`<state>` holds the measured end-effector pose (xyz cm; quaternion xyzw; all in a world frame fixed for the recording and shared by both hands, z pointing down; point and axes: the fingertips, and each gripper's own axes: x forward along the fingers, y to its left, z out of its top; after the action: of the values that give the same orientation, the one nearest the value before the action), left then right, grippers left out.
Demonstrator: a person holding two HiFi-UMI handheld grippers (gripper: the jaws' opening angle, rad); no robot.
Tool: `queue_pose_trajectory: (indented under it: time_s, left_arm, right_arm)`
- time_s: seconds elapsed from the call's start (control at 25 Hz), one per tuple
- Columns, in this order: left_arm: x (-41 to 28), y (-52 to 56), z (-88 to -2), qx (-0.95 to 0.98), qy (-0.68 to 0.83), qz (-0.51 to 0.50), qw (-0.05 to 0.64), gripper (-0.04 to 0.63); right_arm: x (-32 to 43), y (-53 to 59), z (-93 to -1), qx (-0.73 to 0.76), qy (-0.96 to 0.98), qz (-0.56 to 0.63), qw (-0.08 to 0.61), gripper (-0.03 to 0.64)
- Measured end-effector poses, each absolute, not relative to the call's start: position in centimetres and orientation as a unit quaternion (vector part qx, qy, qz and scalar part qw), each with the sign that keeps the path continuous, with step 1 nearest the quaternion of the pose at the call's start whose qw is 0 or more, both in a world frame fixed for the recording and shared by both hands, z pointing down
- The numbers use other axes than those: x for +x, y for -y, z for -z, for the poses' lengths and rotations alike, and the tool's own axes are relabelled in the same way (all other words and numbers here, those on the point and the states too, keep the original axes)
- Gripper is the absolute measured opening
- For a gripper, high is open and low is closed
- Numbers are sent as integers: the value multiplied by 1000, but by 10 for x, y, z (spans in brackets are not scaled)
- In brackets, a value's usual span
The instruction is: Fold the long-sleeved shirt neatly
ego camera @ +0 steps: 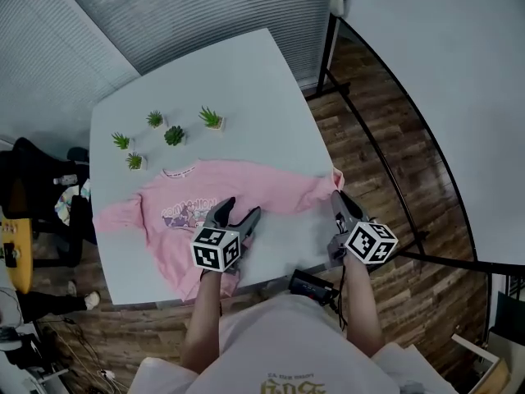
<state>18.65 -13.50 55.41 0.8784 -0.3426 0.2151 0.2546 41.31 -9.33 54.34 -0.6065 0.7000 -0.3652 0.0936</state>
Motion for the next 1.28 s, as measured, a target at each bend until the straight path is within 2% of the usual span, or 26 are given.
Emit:
queue_pose_trajectory:
  time_s: [0.36, 1.28]
  left_arm:
    - [139, 143, -534, 870, 387, -189, 240, 291]
    - [51, 152, -508, 835, 472, -187, 211, 302]
  right_arm:
    - [382, 109, -520, -586, -725, 347, 102, 37]
    - [305, 135, -492, -518, -786, 326, 90, 35]
